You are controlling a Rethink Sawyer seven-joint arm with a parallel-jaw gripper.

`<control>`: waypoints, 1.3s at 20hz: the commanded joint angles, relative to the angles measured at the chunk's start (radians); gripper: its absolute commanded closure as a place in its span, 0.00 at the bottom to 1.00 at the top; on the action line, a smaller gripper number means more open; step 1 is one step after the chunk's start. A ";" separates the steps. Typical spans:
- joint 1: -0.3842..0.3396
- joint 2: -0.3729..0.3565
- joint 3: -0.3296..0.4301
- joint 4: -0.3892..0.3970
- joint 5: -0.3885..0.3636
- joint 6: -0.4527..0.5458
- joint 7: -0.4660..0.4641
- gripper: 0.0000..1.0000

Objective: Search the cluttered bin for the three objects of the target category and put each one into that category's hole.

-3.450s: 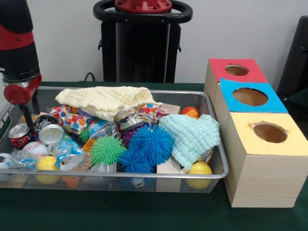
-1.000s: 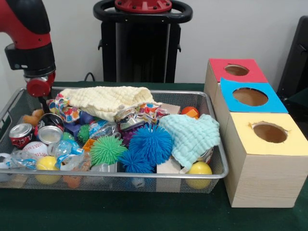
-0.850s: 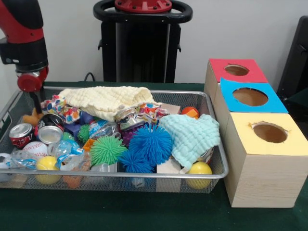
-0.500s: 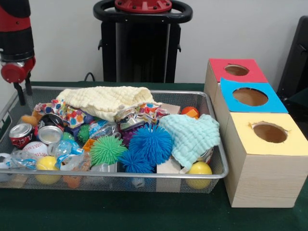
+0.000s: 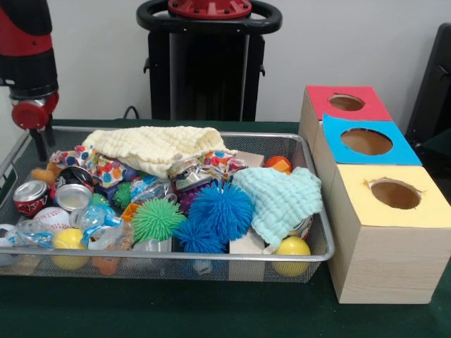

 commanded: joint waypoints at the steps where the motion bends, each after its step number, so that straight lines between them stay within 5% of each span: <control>1: 0.055 0.140 -0.044 -0.080 -0.131 -0.090 -0.127 0.00; 17: 0.048 0.145 -0.051 -0.106 -0.125 -0.102 -0.168 0.00; 26: 0.031 0.051 -0.026 -0.065 -0.088 -0.063 -0.192 0.00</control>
